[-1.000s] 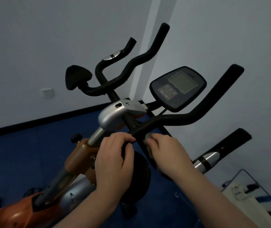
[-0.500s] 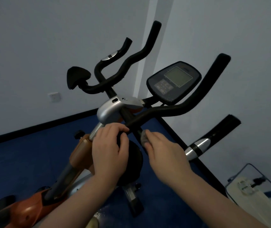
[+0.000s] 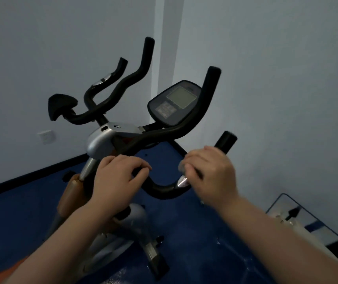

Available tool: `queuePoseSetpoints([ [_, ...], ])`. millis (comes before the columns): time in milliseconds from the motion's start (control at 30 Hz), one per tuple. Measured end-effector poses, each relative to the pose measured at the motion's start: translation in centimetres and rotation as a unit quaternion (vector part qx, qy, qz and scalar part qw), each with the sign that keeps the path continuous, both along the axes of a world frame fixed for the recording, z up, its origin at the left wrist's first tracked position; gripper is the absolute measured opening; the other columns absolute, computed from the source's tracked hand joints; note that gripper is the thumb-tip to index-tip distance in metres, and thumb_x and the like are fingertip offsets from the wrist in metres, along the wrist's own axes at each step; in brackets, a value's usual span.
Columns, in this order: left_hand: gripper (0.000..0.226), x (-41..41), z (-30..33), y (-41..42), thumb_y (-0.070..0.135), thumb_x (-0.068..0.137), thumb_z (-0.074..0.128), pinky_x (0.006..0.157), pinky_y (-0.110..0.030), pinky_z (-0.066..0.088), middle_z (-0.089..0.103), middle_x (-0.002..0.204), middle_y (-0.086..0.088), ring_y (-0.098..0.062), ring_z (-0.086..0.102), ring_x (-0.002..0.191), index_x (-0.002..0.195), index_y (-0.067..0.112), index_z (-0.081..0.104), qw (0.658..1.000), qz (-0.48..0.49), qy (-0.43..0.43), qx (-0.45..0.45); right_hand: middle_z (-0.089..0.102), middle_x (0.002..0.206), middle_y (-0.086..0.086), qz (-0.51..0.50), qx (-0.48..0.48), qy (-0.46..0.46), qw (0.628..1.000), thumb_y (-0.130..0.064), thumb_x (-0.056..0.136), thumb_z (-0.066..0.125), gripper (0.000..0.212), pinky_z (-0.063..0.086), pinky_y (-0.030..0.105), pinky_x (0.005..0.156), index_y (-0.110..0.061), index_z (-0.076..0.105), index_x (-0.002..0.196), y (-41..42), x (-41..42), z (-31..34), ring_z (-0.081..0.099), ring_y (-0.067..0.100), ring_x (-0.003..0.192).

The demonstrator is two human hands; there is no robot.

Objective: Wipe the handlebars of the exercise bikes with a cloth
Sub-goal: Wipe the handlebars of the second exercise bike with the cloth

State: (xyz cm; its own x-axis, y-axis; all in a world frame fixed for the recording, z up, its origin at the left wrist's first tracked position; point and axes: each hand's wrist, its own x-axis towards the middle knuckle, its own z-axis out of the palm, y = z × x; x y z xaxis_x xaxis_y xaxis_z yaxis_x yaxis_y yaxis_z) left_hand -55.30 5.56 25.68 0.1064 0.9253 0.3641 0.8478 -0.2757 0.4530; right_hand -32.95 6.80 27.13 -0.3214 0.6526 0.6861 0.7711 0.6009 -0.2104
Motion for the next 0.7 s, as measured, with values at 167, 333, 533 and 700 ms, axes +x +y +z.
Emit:
queuePoseSetpoints([
  [167,0.032,-0.1,-0.4,-0.1,0.053,0.088,0.037,0.085,-0.023,0.02,0.066,0.095,0.025,0.002,0.052,0.097,0.092,0.042,0.067,1.0,0.001,0.007,-0.006,0.069,0.079,-0.001,0.083,0.105,-0.082,0.988,-0.021,0.088,0.057,0.02,0.044,0.033,0.097,-0.017,0.071,0.075,-0.9,-1.8,-3.2,0.064,0.017,0.07],
  [333,0.015,-0.3,-0.6,-0.1,0.038,0.093,0.051,0.086,-0.024,0.02,0.064,0.097,0.026,0.004,0.051,0.099,0.091,0.044,0.065,1.0,0.004,-0.01,-0.019,0.07,0.077,-0.001,-0.035,0.192,-0.097,0.976,-0.019,0.089,0.058,0.022,0.036,0.047,0.107,-0.016,0.072,0.073,2.7,3.4,0.8,0.066,0.015,0.07],
  [533,0.017,-0.2,-0.4,-0.4,0.029,0.092,0.057,0.085,-0.026,0.022,0.064,0.095,0.027,0.002,0.052,0.098,0.088,0.043,0.066,0.999,0.009,-0.032,-0.026,0.069,0.086,-0.003,0.041,0.16,-0.105,0.981,-0.023,0.089,0.058,0.016,0.027,0.044,0.113,-0.02,0.071,0.081,0.8,1.3,-2.3,0.064,0.014,0.075],
  [700,0.022,-0.2,-0.2,-0.5,0.027,0.094,0.055,0.085,-0.025,0.021,0.06,0.095,0.033,0.002,0.051,0.097,0.087,0.045,0.064,0.999,0.013,-0.042,-0.03,0.064,0.067,-0.003,0.037,0.247,-0.227,0.941,-0.023,0.086,0.058,0.022,0.051,0.038,0.09,-0.018,0.068,0.068,5.4,5.9,4.2,0.059,0.018,0.059],
])
